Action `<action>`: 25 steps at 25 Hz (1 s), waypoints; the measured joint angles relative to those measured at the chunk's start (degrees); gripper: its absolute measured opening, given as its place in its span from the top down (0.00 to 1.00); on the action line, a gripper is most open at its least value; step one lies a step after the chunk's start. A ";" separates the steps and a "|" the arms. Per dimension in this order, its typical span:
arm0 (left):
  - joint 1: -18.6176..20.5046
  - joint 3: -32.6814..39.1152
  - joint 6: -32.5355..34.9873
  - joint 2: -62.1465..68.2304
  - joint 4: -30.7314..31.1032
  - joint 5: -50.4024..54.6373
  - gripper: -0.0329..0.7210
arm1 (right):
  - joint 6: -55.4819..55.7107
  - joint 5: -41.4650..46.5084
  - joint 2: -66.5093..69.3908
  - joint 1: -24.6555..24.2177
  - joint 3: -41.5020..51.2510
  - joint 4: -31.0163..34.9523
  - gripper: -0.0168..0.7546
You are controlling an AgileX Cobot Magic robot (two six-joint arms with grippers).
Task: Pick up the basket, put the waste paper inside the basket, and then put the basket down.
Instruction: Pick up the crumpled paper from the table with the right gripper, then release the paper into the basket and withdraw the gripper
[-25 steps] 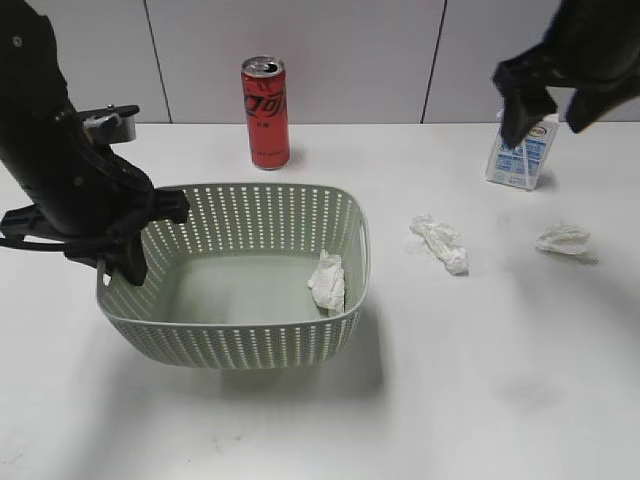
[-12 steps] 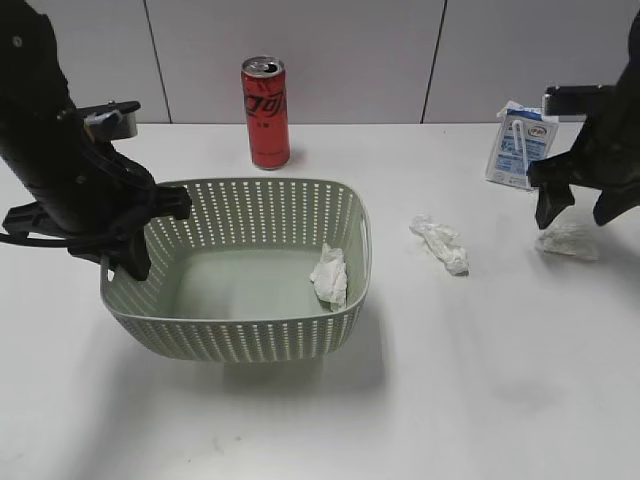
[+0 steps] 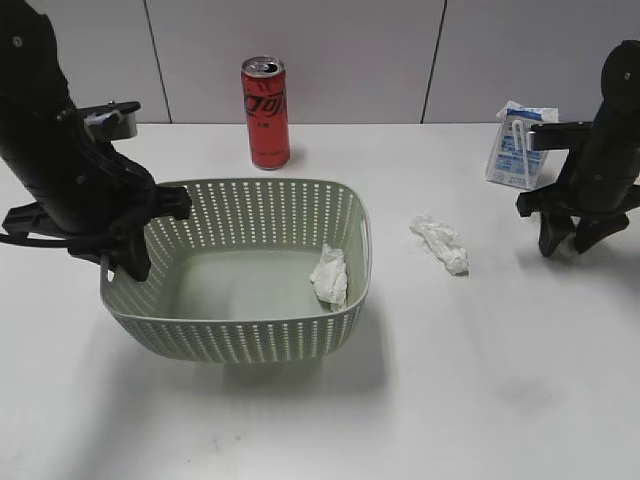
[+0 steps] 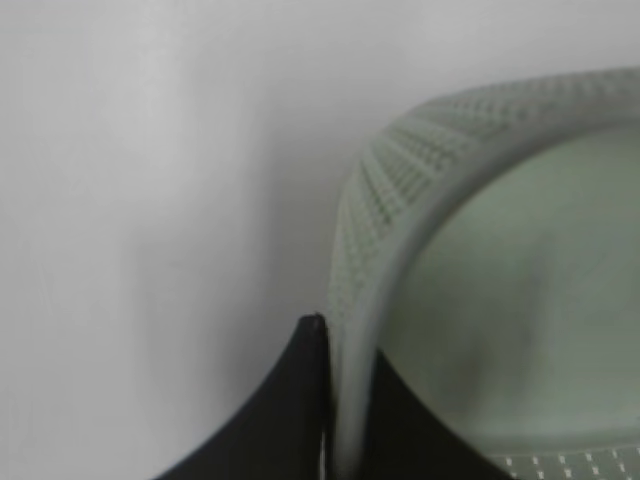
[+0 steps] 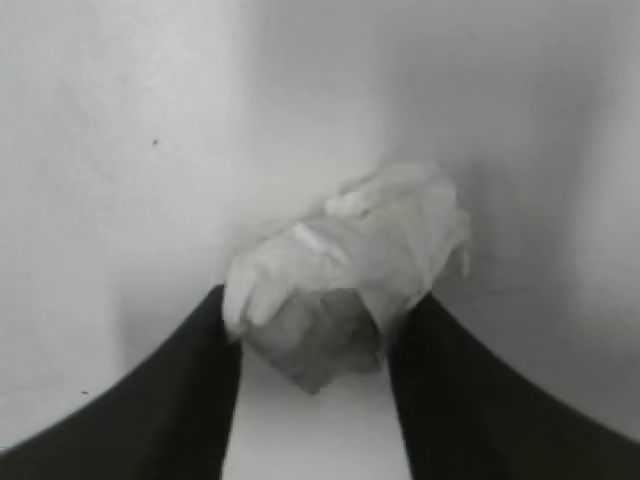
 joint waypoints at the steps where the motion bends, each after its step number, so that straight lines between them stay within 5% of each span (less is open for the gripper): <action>1: 0.00 0.00 0.00 0.00 0.00 0.00 0.96 | 0.07 0.00 0.00 0.00 0.00 -0.06 0.60; 3: 0.00 0.00 0.00 0.00 0.00 0.05 0.96 | 0.07 0.00 0.00 0.00 0.00 -0.06 0.84; 6: 0.00 0.00 0.00 0.00 -0.06 0.23 0.96 | -0.25 1.08 -0.20 0.00 0.00 1.11 0.96; 11: 0.00 0.00 0.00 0.00 -0.06 0.81 0.96 | -8.38 3.97 -6.70 2.85 0.04 8.93 0.98; 18: 0.00 0.00 0.00 0.00 -0.06 0.81 0.96 | -13.40 3.14 -23.06 21.16 -0.25 15.69 0.98; 25: 0.00 0.00 0.00 0.00 -0.07 0.85 0.96 | -13.82 -1.78 -23.06 36.06 -0.32 18.59 0.96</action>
